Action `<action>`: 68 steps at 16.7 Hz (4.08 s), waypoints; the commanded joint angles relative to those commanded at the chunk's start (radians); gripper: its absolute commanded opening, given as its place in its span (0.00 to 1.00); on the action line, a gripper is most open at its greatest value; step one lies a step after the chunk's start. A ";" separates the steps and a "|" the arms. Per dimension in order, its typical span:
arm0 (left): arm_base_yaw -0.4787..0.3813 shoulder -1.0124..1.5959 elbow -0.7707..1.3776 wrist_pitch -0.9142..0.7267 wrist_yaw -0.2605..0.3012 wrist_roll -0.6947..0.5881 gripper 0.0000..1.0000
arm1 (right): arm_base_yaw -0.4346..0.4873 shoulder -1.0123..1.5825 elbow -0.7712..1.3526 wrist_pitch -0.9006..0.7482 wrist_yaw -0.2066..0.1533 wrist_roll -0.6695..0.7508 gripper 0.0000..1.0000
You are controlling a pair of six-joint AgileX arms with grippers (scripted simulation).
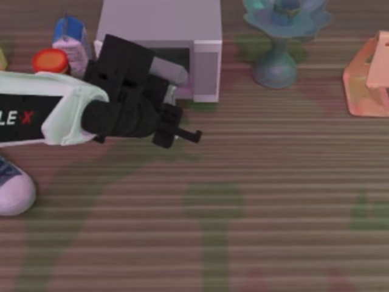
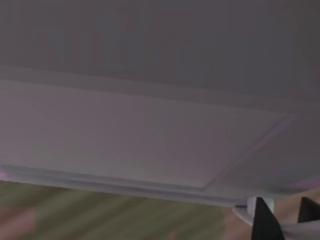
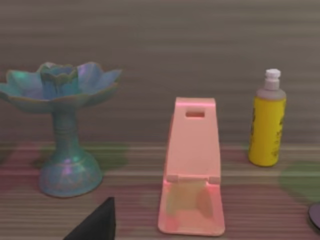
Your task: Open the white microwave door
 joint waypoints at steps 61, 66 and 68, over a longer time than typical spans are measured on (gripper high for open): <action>0.073 -0.060 -0.072 -0.008 0.144 0.170 0.00 | 0.000 0.000 0.000 0.000 0.000 0.000 1.00; 0.073 -0.060 -0.072 -0.008 0.144 0.170 0.00 | 0.000 0.000 0.000 0.000 0.000 0.000 1.00; 0.073 -0.060 -0.072 -0.008 0.144 0.170 0.00 | 0.000 0.000 0.000 0.000 0.000 0.000 1.00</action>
